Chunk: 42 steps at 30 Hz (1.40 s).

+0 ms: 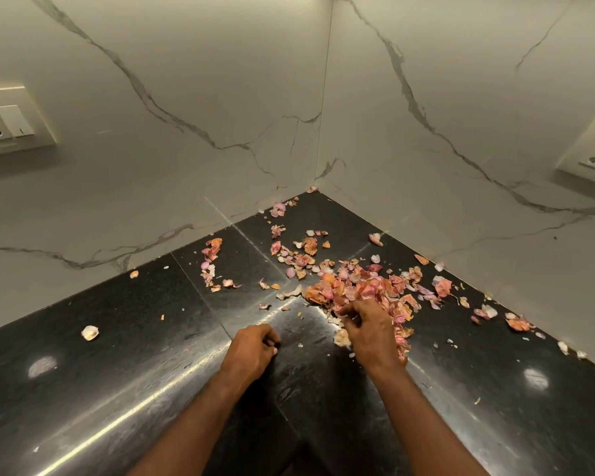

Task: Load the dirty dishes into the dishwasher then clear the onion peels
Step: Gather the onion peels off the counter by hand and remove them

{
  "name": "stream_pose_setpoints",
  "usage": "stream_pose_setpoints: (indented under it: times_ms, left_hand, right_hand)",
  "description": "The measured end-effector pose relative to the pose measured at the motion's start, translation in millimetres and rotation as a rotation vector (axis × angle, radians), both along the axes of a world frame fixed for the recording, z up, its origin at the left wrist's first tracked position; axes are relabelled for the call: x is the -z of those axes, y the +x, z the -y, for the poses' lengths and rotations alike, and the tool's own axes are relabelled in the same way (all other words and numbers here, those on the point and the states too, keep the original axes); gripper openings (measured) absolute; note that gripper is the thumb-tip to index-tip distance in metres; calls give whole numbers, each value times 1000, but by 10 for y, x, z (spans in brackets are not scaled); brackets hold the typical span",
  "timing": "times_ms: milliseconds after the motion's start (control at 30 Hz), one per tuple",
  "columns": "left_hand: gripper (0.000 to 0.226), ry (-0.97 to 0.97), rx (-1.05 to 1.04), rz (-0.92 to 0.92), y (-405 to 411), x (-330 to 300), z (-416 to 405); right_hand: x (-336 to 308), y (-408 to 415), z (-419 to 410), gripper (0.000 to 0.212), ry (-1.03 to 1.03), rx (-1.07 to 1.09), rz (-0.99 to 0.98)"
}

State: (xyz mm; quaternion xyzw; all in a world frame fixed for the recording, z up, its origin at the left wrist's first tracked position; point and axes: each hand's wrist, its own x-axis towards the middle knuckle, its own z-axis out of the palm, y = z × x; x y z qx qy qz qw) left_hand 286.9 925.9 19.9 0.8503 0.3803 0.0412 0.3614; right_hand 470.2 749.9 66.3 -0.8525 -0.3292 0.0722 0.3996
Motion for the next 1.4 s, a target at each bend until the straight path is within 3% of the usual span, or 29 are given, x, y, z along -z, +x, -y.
stream_pose_setpoints:
  times_ms: [100, 300, 700, 933, 1033, 1167, 1233, 1300, 1400]
  left_hand:
    - [20, -30, -42, -6, 11, -2, 11]
    - [20, -36, -127, -15, -2, -87, 7]
    - [12, 32, -126, -33, 3, -33, 56]
    - [8, 148, -35, -80, -14, -30, 90]
    - [7, 185, -2, -124, -12, -33, 124]
    - [9, 116, 75, -95, 72, -64, 151]
    - [19, -36, 59, 35, 132, -74, 149]
    - [27, -156, -66, 207, 158, -64, 130]
    - [29, -114, -173, 293, 101, -62, 89]
  right_hand:
    - [53, -130, -55, 29, -200, -114, -20]
    - [229, -437, -327, 20, -359, -311, 74]
    - [354, -532, -530, 23, -556, -287, 248]
    - [186, -418, -427, 15, -671, -376, 137]
    - [144, -256, -316, 16, -635, -230, 128]
    - [97, -215, -123, 34, -359, -76, 152]
    - [112, -360, -69, 37, -278, -157, 110]
    - [199, -576, -65, 39, -288, -378, 82]
    - [418, -821, -91, 51, -492, -736, 219]
